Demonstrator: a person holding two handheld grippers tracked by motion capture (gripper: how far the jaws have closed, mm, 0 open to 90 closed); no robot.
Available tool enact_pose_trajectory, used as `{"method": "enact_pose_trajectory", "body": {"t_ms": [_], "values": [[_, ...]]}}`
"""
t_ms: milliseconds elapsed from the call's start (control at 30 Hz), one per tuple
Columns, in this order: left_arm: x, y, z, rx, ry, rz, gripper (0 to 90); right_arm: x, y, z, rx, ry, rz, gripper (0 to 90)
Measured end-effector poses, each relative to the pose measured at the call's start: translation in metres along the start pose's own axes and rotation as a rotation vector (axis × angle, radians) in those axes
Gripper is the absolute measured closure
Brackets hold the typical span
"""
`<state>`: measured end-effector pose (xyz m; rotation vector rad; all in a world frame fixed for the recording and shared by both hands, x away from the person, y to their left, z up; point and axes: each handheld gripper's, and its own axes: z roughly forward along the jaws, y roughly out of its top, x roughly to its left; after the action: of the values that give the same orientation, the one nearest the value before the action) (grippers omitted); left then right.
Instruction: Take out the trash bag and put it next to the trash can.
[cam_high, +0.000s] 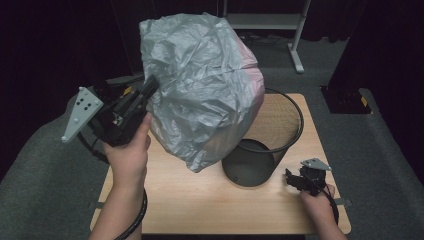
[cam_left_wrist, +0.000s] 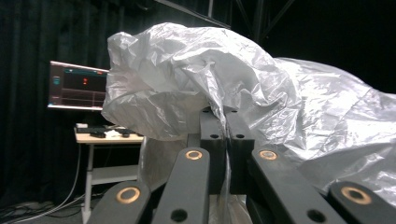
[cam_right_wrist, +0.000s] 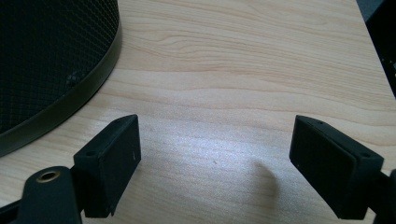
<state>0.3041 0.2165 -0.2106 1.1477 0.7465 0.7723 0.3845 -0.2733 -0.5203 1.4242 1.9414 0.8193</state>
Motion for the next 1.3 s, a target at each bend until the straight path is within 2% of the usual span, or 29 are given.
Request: {"method": "enact_pose_trajectory", "body": {"t_ms": [433, 667, 933, 1167, 1300], "values": [[0.020, 0.009, -0.030, -0.012, 0.062, 0.005, 88.1, -0.003, 0.001, 0.006, 0.011, -0.013, 0.001, 16.5], [0.026, 0.003, -0.033, 0.013, 0.090, 0.021, 88.1, 0.000, 0.001, 0.007, 0.015, -0.005, -0.011, 16.4], [0.044, -0.025, -0.032, 0.094, 0.141, 0.014, 88.2, 0.000, 0.002, 0.007, 0.016, 0.006, -0.009, 16.4], [0.056, -0.061, -0.028, 0.186, 0.163, -0.024, 88.2, 0.001, 0.001, 0.007, 0.017, 0.010, -0.025, 16.5], [0.059, -0.083, -0.018, 0.244, 0.166, -0.035, 88.2, 0.002, 0.002, 0.007, 0.019, 0.020, -0.028, 16.5]]}}
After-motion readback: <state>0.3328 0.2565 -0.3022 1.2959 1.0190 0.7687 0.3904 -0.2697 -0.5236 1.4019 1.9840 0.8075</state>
